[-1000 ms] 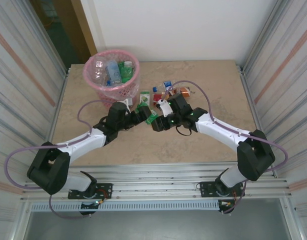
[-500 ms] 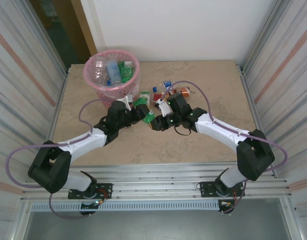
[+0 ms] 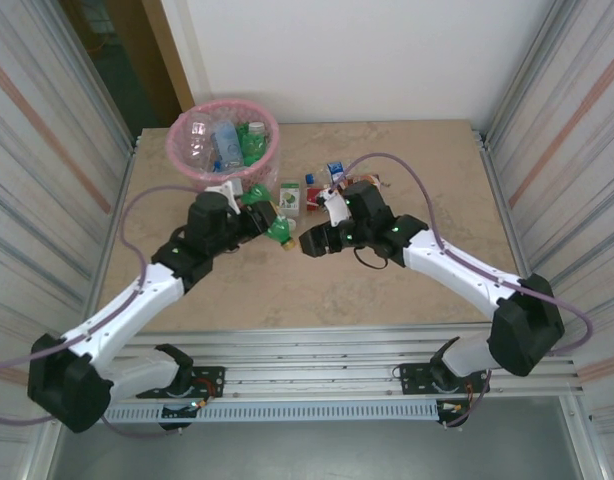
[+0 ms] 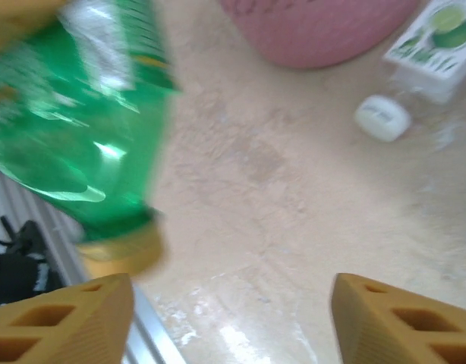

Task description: Put the plastic bottles in the bin

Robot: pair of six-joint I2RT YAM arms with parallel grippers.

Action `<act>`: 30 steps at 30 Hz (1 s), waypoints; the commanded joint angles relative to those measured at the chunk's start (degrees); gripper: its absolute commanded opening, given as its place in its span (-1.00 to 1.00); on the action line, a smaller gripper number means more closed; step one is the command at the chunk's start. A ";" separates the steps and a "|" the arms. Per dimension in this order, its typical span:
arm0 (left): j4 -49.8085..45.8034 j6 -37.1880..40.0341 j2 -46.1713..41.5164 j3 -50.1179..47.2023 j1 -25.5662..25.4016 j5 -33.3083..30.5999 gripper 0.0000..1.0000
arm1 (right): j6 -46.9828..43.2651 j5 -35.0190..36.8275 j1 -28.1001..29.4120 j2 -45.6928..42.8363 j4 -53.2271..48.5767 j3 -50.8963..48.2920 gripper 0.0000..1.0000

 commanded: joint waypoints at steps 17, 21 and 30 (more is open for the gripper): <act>-26.49 17.42 11.02 38.60 20.84 -3.65 -0.48 | 0.66 15.12 -2.71 -12.00 -5.45 0.50 0.95; -31.93 20.48 17.53 46.99 22.88 -9.68 -0.47 | 1.40 15.27 -3.11 -11.35 -5.67 0.20 0.96; -37.61 18.64 29.41 58.47 24.88 -10.05 -0.38 | 2.47 15.15 -3.52 -9.60 -5.46 0.23 0.98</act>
